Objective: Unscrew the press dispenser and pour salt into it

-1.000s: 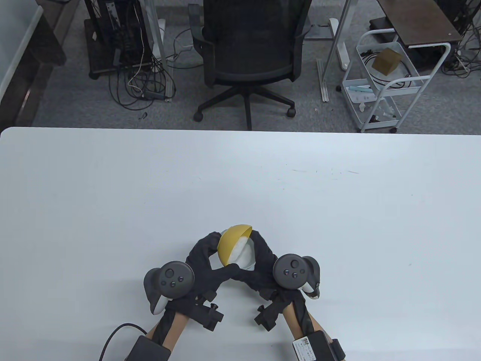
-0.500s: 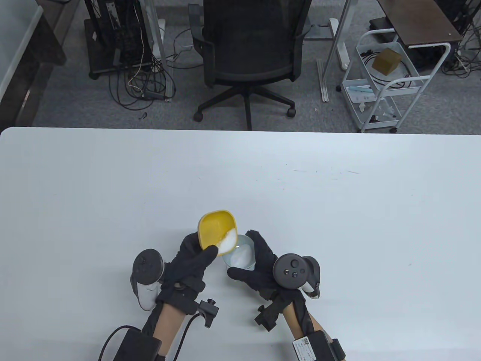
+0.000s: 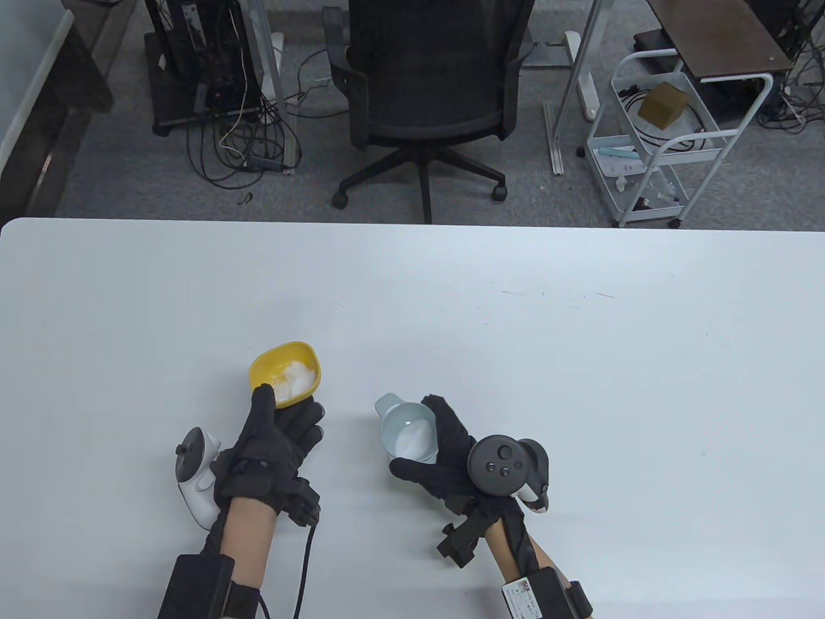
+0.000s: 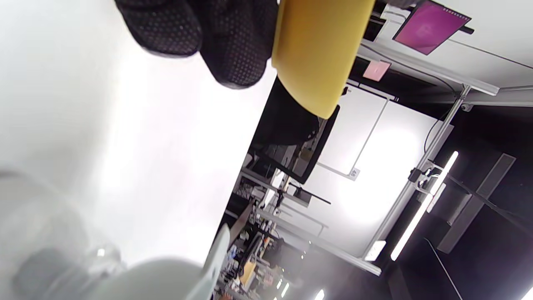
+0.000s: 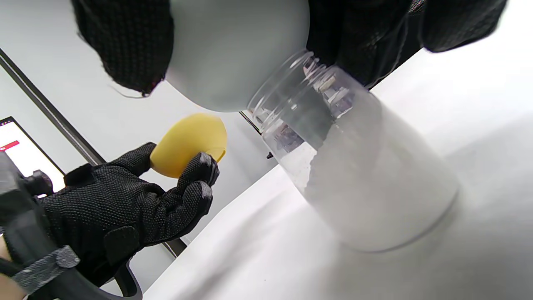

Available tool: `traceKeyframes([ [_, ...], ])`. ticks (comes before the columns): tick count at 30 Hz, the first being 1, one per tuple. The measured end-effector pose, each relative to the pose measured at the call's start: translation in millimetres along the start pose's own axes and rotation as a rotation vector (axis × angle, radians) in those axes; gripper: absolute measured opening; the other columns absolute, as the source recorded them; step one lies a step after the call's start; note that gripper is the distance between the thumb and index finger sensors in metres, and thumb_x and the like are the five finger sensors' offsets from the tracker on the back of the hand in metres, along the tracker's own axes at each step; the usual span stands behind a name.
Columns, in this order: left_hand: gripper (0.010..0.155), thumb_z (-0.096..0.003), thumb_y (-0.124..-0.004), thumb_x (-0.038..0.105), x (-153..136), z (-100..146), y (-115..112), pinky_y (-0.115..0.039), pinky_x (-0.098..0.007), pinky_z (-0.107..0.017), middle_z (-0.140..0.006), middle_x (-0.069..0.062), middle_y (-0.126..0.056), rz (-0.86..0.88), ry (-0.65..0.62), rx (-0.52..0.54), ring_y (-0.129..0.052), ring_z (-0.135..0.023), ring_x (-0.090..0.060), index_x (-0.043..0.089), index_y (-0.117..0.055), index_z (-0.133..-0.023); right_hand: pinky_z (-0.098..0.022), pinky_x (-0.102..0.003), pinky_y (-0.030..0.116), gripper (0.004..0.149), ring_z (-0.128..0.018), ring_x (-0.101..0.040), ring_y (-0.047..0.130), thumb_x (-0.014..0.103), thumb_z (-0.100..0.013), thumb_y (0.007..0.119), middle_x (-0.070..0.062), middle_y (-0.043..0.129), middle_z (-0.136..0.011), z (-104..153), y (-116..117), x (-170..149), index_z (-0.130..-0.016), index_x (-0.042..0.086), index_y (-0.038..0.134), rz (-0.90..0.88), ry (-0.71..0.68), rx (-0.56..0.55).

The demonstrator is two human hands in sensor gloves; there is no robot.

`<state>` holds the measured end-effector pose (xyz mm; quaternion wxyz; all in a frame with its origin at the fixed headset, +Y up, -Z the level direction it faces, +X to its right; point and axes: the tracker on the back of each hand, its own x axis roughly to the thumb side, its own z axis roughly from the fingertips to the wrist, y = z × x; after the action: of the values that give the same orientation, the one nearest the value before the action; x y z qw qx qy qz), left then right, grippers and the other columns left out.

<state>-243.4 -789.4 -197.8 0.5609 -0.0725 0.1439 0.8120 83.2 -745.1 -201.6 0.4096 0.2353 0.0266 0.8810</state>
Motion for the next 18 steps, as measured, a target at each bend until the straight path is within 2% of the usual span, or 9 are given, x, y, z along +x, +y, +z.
traceKeyframes([
  [4,0.089,-0.0671,-0.051,0.060,7,-10,13,-0.074,-0.051,-0.069,-0.108,-0.025,-0.070,-0.132,0.009,0.090,-0.091,-0.090,-0.028,-0.014,-0.029,-0.113,-0.059,-0.081,0.054,0.108,-0.091,-0.063,0.067,0.052,-0.054,0.080,-0.044,0.053,-0.108,0,0,1,-0.113,-0.022,0.028,0.004,0.002,-0.009],
  [9,0.083,-0.0693,-0.049,0.054,18,-35,24,-0.079,-0.047,-0.067,-0.102,-0.029,-0.077,-0.293,0.097,0.195,-0.097,-0.085,-0.025,-0.016,-0.037,-0.113,-0.059,-0.080,0.054,0.108,-0.091,-0.063,0.067,0.052,-0.054,0.080,-0.044,0.053,-0.107,0,0,0,-0.113,-0.022,0.028,-0.004,0.002,-0.011],
  [14,0.076,-0.0696,-0.051,0.051,38,-61,26,-0.087,-0.041,-0.059,-0.089,-0.022,-0.093,-0.657,0.172,0.351,-0.107,-0.069,-0.017,-0.014,-0.054,-0.109,-0.059,-0.080,0.054,0.108,-0.091,-0.063,0.067,0.052,-0.054,0.080,-0.044,0.053,-0.107,0,0,0,-0.113,-0.022,0.029,-0.013,0.004,-0.009],
  [18,0.075,-0.0692,-0.052,0.051,41,-75,26,-0.088,-0.041,-0.057,-0.085,-0.020,-0.096,-0.678,0.242,0.348,-0.109,-0.064,-0.016,-0.013,-0.057,-0.109,-0.059,-0.080,0.054,0.108,-0.091,-0.063,0.067,0.053,-0.054,0.079,-0.044,0.053,-0.107,1,0,-1,-0.113,-0.021,0.029,-0.012,0.001,-0.014],
])
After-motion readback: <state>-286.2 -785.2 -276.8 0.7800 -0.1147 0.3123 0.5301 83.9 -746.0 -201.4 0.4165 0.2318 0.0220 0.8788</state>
